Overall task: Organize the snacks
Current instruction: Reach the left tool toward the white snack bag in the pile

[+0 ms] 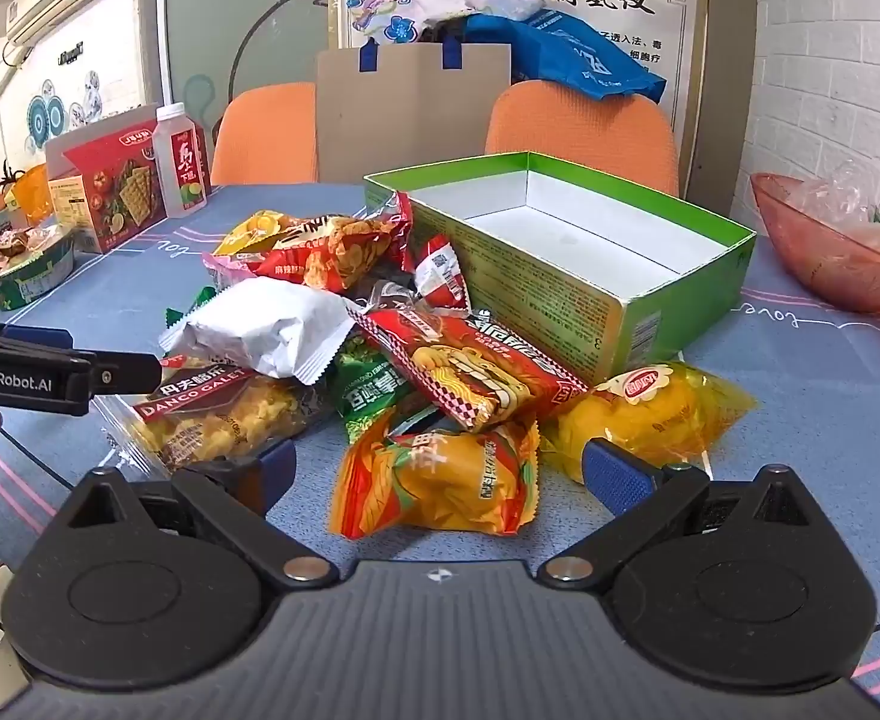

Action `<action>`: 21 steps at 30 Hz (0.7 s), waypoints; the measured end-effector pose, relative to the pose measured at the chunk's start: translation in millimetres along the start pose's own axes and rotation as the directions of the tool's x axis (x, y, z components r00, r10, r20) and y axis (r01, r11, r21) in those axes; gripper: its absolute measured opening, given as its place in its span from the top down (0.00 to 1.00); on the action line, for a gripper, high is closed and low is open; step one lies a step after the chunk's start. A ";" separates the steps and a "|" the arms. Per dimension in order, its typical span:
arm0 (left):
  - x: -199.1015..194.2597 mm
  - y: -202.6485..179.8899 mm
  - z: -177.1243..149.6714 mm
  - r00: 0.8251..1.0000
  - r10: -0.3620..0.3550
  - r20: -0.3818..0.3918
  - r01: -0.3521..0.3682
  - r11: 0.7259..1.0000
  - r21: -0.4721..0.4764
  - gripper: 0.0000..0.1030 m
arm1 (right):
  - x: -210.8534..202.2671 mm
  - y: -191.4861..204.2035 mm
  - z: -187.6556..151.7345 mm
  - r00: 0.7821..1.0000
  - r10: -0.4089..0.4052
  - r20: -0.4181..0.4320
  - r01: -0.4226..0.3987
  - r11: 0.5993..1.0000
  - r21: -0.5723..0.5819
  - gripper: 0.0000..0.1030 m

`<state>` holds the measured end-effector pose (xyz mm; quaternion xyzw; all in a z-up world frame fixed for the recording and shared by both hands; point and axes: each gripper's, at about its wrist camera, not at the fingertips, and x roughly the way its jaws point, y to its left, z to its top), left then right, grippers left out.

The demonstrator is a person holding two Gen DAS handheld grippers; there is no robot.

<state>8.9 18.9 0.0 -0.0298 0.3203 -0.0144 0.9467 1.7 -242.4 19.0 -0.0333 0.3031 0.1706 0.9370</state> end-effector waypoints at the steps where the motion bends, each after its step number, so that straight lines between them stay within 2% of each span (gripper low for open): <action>1: 0.0 0.6 -0.1 1.000 -0.001 0.000 0.001 1.000 -0.001 0.00 | -1.3 -1.3 -0.2 1.000 0.000 0.000 0.000 1.000 -0.001 0.00; 11: 0.8 2.9 0.7 1.000 -0.003 -0.001 0.003 1.000 -0.001 0.00 | -0.3 -0.2 0.1 1.000 0.000 0.001 0.000 1.000 -0.005 0.00; 15: 0.8 3.1 0.7 1.000 -0.004 -0.001 0.004 1.000 0.000 0.00 | 11.9 7.3 -1.6 1.000 0.006 0.005 -0.006 1.000 -0.003 0.00; 21: 2.4 0.8 1.3 1.000 -0.005 -0.003 0.005 1.000 0.007 0.00 | 4.5 1.6 0.1 1.000 -0.001 -0.008 0.001 1.000 0.000 0.00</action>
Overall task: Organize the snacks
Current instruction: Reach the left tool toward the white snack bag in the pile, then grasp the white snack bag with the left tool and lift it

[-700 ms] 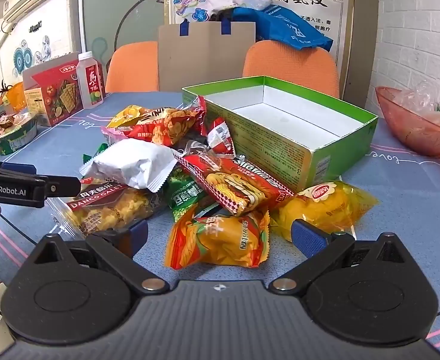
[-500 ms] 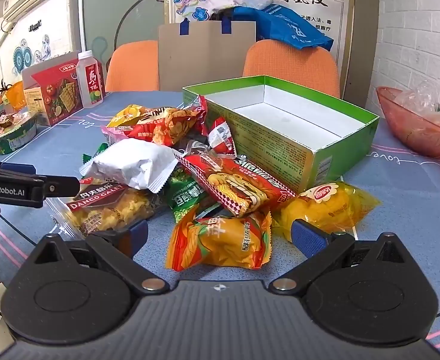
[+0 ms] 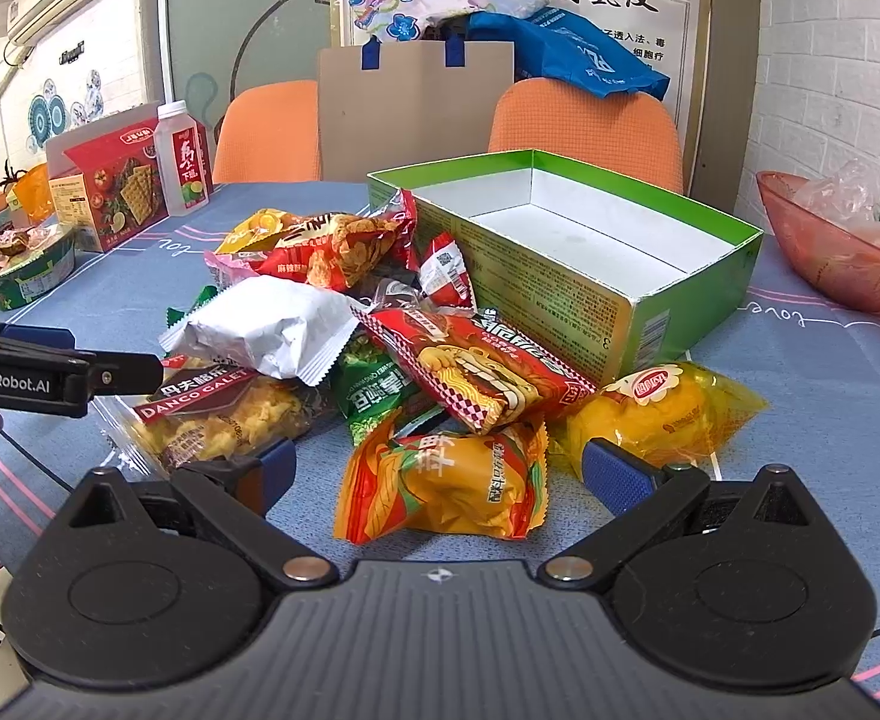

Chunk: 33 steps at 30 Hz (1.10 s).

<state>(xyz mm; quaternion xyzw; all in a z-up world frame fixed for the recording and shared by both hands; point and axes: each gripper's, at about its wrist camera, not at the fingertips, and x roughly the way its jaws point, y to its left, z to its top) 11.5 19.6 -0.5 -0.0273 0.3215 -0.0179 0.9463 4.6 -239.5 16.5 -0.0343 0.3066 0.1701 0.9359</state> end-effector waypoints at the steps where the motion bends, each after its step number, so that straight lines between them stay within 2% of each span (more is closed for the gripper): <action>1: 0.2 -0.3 0.1 1.000 -0.001 0.000 0.001 1.000 0.001 0.00 | -0.3 -0.4 0.1 1.000 0.000 -0.001 0.000 1.000 -0.001 0.00; 5: 1.0 0.0 -0.1 1.000 -0.015 0.000 0.015 1.000 -0.001 0.00 | -0.2 0.2 0.3 1.000 0.004 0.013 -0.004 1.000 -0.002 0.00; 8: 4.6 5.3 1.2 0.998 -0.050 -0.030 0.049 0.998 -0.026 0.00 | -2.1 1.7 1.2 0.999 0.024 0.043 -0.024 1.000 -0.006 0.00; 11: 6.7 14.2 1.7 0.996 -0.074 -0.047 0.072 0.997 -0.037 0.00 | -8.6 4.1 1.9 0.987 0.067 0.149 -0.065 0.998 -0.022 0.00; 13: 5.0 22.1 3.0 0.993 -0.105 -0.045 0.102 0.992 -0.070 0.00 | -12.2 10.0 2.0 0.966 0.088 0.245 -0.074 0.995 -0.065 0.00; 15: 0.9 29.8 9.5 0.983 -0.181 -0.025 0.177 0.977 -0.123 0.00 | -7.6 17.4 6.5 0.971 0.114 0.208 -0.091 0.989 -0.120 0.00; 17: -2.8 30.6 19.6 0.965 -0.261 -0.003 0.258 0.956 -0.142 0.00 | -0.3 24.0 10.9 0.973 0.174 0.152 -0.152 0.978 -0.144 0.00; 20: -2.2 18.2 33.1 0.938 -0.346 0.021 0.347 0.935 -0.078 0.00 | -1.5 36.3 18.4 0.943 0.286 0.172 -0.265 0.955 -0.136 0.00; 22: 8.5 9.8 40.3 0.919 -0.393 -0.020 0.391 0.918 -0.065 0.03 | 3.9 44.3 23.0 0.940 0.296 0.168 -0.269 0.949 -0.165 0.00; 23: 15.0 6.9 43.0 0.912 -0.408 -0.042 0.405 0.912 -0.070 0.11 | 9.0 47.4 24.8 0.942 0.296 0.159 -0.266 0.946 -0.183 0.00; 24: 20.9 4.4 44.9 0.908 -0.416 -0.054 0.412 0.909 -0.068 0.11 | 13.8 48.8 27.0 0.943 0.297 0.149 -0.268 0.945 -0.185 0.00; 27: 41.7 -1.0 47.0 0.912 -0.398 -0.105 0.392 0.917 -0.068 0.11 | 31.5 51.3 31.3 0.948 0.298 0.112 -0.275 0.944 -0.185 0.00; 28: 47.8 -1.2 46.7 0.905 -0.407 -0.121 0.399 0.913 -0.083 0.12 | 40.4 52.2 32.1 0.954 0.286 0.094 -0.264 0.945 -0.193 0.00; 29: 53.3 -0.3 45.7 0.894 -0.428 -0.135 0.418 0.903 -0.101 0.23 | 47.5 52.5 31.8 0.957 0.278 0.078 -0.259 0.946 -0.194 0.00; 30: 58.2 -0.5 44.6 0.884 -0.444 -0.144 0.431 0.895 -0.111 0.26 | 53.4 52.7 30.7 0.960 0.269 0.073 -0.251 0.948 -0.193 0.00; 33: 57.1 -1.2 42.0 0.893 -0.430 -0.136 0.418 0.902 -0.109 0.26 | 58.5 54.2 27.5 0.968 0.236 0.079 -0.218 0.958 -0.188 0.12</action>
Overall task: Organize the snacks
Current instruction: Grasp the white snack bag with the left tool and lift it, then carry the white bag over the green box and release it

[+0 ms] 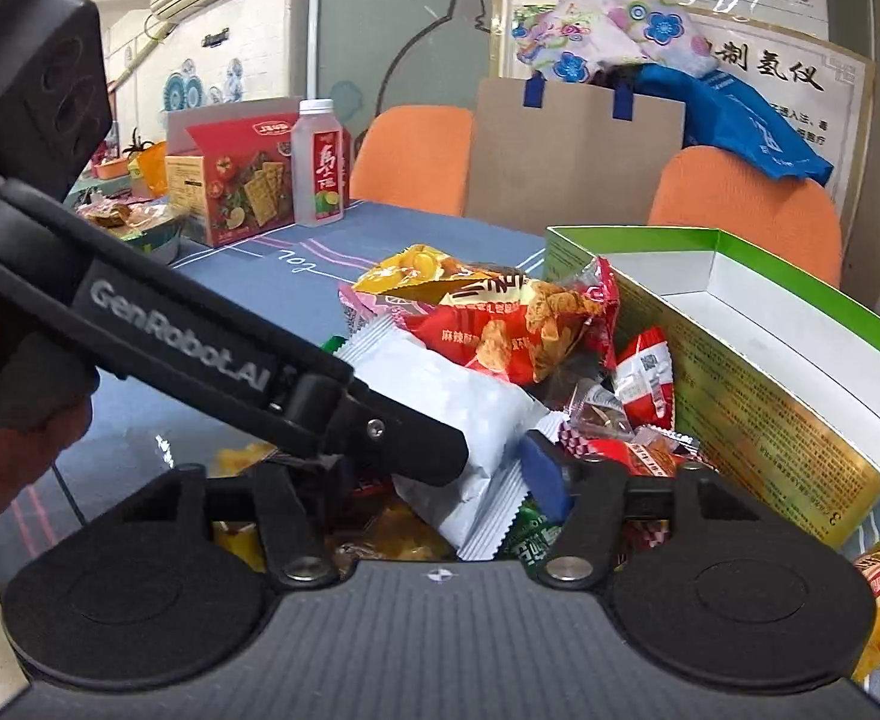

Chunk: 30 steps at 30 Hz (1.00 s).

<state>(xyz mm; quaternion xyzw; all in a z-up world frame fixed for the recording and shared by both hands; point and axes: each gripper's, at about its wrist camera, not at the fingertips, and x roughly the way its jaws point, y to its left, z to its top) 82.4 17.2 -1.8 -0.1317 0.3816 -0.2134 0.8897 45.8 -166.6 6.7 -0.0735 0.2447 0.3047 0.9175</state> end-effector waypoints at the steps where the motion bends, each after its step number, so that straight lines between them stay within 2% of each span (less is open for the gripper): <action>1: -3.2 -2.3 -1.0 1.000 0.005 0.006 -0.005 1.000 0.003 0.26 | -2.8 2.3 0.0 1.000 -0.007 0.006 0.007 1.000 -0.010 0.15; 5: -23.1 -19.8 -3.1 0.998 0.018 0.061 -0.021 0.998 0.058 0.27 | -22.5 9.0 0.9 0.998 -0.020 0.051 0.022 0.999 -0.044 0.19; 10: -47.1 -54.1 16.4 0.985 -0.033 0.172 0.006 0.988 0.151 0.27 | -60.2 4.3 19.5 0.980 -0.070 0.185 0.086 0.993 -0.077 0.19; 15: -20.4 -83.5 53.0 0.975 -0.116 0.187 0.074 0.973 0.217 0.27 | -72.9 -30.1 36.2 0.953 -0.169 0.252 0.183 0.983 -0.033 0.19; 19: 17.2 -96.5 73.9 0.974 -0.160 0.159 0.119 0.963 0.240 0.27 | -63.0 -65.5 37.8 0.937 -0.245 0.248 0.249 0.968 0.016 0.19; 22: 49.8 -98.8 85.6 0.977 -0.182 0.114 0.154 0.963 0.220 0.26 | -48.2 -87.7 36.1 0.933 -0.287 0.216 0.284 0.958 0.043 0.19; 28: 102.0 -98.0 97.9 0.983 -0.182 0.036 0.172 0.968 0.184 0.26 | -21.9 -121.8 23.3 0.943 -0.304 0.135 0.290 0.951 0.110 0.20; 29: 107.0 -97.2 97.1 0.985 -0.171 0.037 0.161 0.970 0.183 0.23 | -19.0 -125.7 21.4 0.946 -0.299 0.124 0.284 0.951 0.122 0.19; 30: 109.9 -96.5 96.3 0.987 -0.155 0.049 0.144 0.972 0.185 0.03 | -15.3 -128.6 18.7 0.950 -0.292 0.112 0.277 0.951 0.135 0.18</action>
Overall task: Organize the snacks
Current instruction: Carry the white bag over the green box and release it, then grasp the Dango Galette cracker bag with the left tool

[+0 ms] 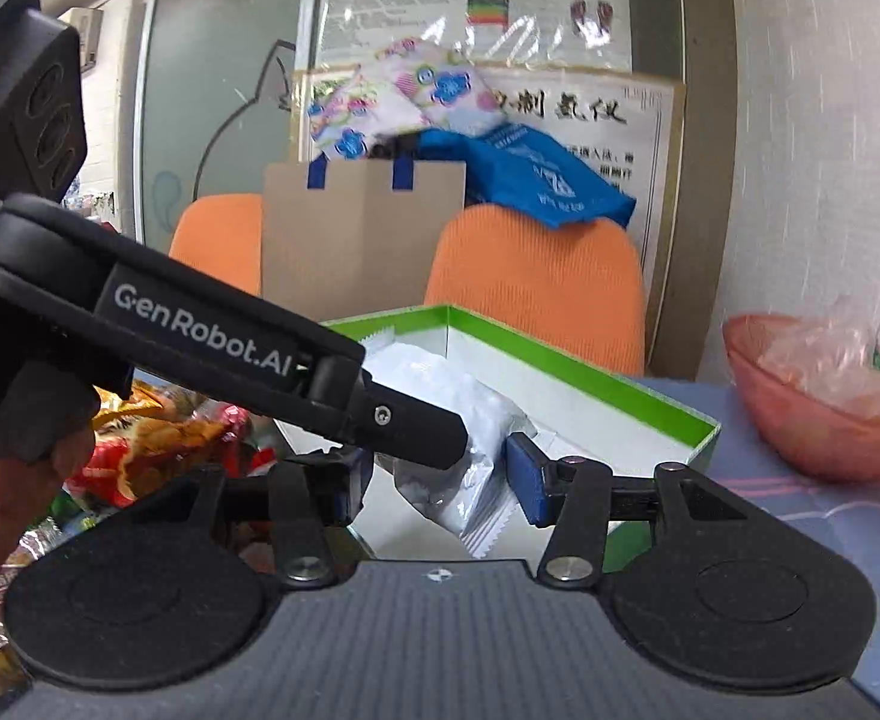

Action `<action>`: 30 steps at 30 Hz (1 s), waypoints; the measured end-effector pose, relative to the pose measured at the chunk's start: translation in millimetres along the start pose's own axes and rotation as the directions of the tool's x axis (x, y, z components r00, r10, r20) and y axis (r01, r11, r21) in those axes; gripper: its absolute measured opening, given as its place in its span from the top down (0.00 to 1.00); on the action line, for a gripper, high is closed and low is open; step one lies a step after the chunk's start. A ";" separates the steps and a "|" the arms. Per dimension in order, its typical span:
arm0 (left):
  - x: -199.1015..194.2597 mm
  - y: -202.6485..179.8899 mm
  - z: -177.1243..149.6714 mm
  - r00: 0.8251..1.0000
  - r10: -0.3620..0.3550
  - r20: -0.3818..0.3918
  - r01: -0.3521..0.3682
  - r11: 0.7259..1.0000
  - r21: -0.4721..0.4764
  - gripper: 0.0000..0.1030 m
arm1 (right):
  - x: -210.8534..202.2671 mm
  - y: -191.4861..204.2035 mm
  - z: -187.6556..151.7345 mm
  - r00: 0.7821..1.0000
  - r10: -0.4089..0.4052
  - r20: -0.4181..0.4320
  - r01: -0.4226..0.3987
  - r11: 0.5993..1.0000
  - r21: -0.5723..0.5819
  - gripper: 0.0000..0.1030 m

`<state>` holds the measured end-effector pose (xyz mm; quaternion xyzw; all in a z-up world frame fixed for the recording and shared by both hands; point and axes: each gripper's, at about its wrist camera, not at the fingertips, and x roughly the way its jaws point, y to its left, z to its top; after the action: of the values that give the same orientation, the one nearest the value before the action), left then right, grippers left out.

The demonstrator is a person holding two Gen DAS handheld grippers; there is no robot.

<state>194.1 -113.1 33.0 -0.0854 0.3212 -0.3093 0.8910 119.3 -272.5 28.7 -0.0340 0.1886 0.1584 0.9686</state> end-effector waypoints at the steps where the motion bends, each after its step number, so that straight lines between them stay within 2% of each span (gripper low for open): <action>1: 0.7 0.7 -1.3 1.000 0.014 0.008 -0.014 1.000 0.005 0.00 | 0.4 -0.4 -4.9 1.000 0.002 -0.008 -0.001 1.000 0.006 0.11; 2: -0.9 1.4 -2.9 0.999 0.027 0.018 -0.027 1.000 0.007 0.00 | 2.2 0.2 -8.5 1.000 0.003 -0.023 -0.003 1.000 0.005 0.00; 4: -11.9 3.1 -6.0 0.998 0.048 0.050 -0.048 0.999 -0.003 0.00 | -4.6 1.8 -13.3 0.999 -0.052 -0.013 0.052 0.999 -0.002 0.00; 6: -34.3 2.6 -7.9 0.995 0.065 0.082 -0.064 0.998 -0.010 0.00 | -20.3 3.4 -11.9 0.997 -0.071 -0.001 0.071 0.997 -0.004 0.00; 8: -61.8 0.1 -12.7 0.989 0.081 0.120 -0.081 0.997 -0.003 0.00 | -43.7 2.8 -9.4 0.998 -0.058 0.027 0.057 0.998 0.027 0.00; 10: -92.1 -5.1 -21.6 0.980 0.126 0.157 -0.128 0.992 0.006 0.00 | -70.0 4.3 -9.8 0.996 -0.036 0.077 0.031 0.997 0.065 0.00; 13: -128.5 -8.0 -42.1 0.963 0.195 0.187 -0.200 0.980 0.006 0.00 | -98.0 11.5 -14.3 0.994 -0.017 0.106 0.005 0.994 0.105 0.00; 15: -149.3 -5.8 -62.1 0.955 0.222 0.198 -0.226 0.974 -0.002 0.00 | -110.0 19.8 -20.9 0.994 0.027 0.105 -0.040 0.991 0.131 0.00; 18: -165.9 2.9 -88.9 0.950 0.261 0.171 -0.259 0.965 -0.032 0.00 | -116.6 38.4 -32.9 0.990 0.127 0.069 -0.137 0.975 0.174 0.00; 22: -182.1 23.7 -121.6 0.955 0.277 0.102 -0.264 0.956 -0.127 0.00 | -116.4 77.4 -45.0 0.960 0.281 -0.002 -0.278 0.951 0.135 0.00; 27: -200.5 45.3 -145.0 0.959 0.275 0.073 -0.254 0.944 -0.211 0.00 | -107.9 108.2 -52.0 0.927 0.367 -0.073 -0.357 0.926 0.122 0.00; 30: -200.5 52.8 -147.1 0.970 0.235 0.054 -0.217 0.949 -0.228 0.00 | -103.2 122.7 -53.6 0.913 0.394 -0.103 -0.384 0.918 0.101 0.00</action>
<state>7.6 57.2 4.0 -0.1586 0.3250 -0.1640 0.9178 -29.6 -193.3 17.1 0.0326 0.2561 0.3381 0.9050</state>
